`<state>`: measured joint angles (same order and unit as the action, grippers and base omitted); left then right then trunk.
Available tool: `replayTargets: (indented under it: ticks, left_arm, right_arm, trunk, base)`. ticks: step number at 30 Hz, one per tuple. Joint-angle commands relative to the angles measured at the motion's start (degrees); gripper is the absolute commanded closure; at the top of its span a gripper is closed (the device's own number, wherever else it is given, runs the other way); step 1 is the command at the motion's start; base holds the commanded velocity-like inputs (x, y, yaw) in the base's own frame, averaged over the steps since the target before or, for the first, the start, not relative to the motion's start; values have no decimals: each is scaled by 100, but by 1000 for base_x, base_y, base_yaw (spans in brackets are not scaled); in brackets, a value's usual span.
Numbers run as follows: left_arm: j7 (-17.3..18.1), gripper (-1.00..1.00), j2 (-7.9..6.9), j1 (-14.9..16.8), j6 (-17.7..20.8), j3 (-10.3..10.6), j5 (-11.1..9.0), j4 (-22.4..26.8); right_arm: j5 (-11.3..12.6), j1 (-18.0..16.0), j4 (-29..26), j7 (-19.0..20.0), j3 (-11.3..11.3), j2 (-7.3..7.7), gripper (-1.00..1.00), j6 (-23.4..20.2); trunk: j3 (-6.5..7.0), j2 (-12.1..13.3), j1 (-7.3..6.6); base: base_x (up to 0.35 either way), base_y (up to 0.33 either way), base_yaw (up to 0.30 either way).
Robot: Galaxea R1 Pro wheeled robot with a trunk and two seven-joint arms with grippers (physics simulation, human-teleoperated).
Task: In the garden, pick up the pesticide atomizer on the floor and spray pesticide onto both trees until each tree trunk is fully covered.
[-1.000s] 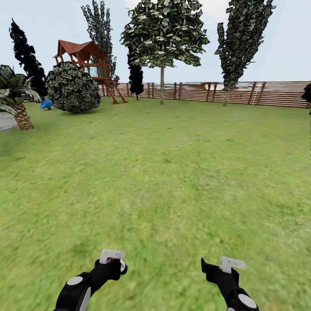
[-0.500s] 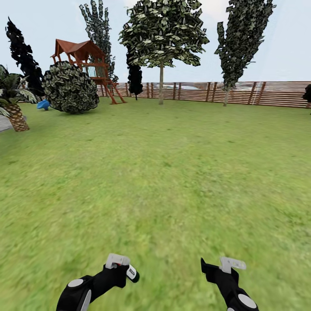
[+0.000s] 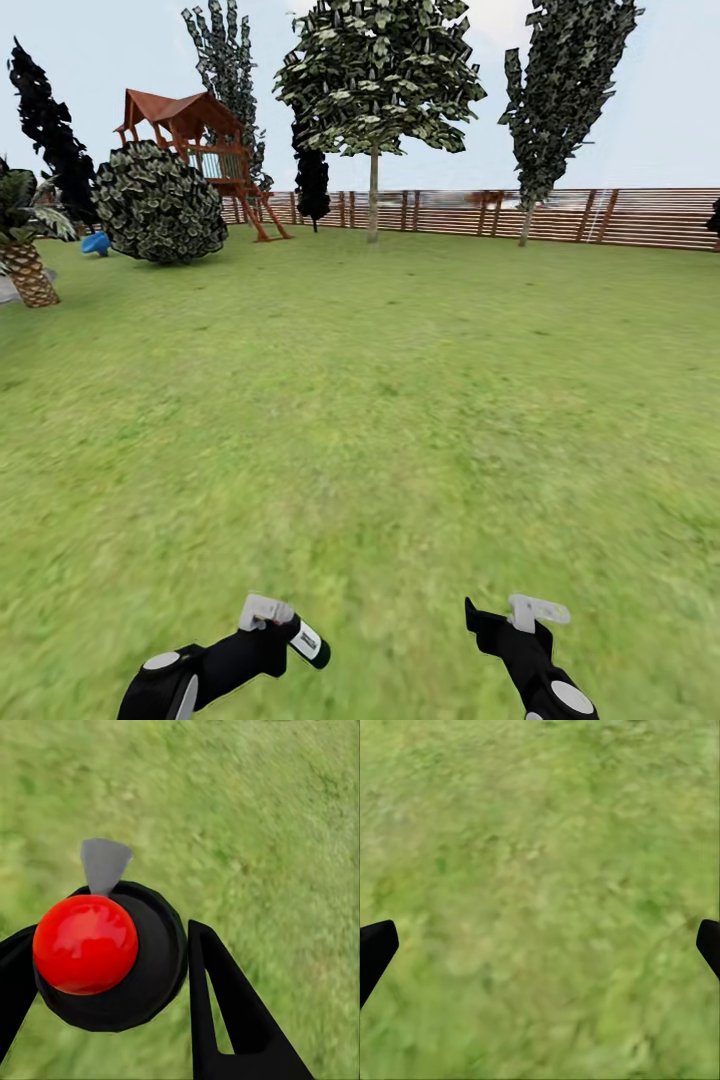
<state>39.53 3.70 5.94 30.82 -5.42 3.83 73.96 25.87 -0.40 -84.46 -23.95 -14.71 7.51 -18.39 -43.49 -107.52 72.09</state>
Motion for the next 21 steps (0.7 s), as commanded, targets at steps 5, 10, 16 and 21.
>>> replayTargets:
  ticks: [5, 10, 16, 21]
  left_arm:
    - [40, 100, 0, 4, 22, -33, 53, -25]
    - [-1, 100, -84, 4, -13, -32, 76, -46]
    - [-10, 100, -97, 4, -37, -30, 79, -48]
    - [-15, 100, -94, 2, -42, -30, 81, -52]
  right_arm:
    - [41, -4, -9, -50, -17, -6, -100, -15]
    - [41, -4, -9, -56, -33, -33, -100, -23]
    - [35, -4, -11, -57, -26, -23, -100, -24]
    - [34, -4, -14, -57, -28, -13, -100, -24]
  trunk:
    - [-5, -2, 3]
    - [-5, -2, 3]
    - [-5, -2, 3]
    - [-5, -2, 3]
  base:
    - [342, 0, 0]
    - [342, 0, 0]
    - [342, 0, 0]
    - [342, 0, 0]
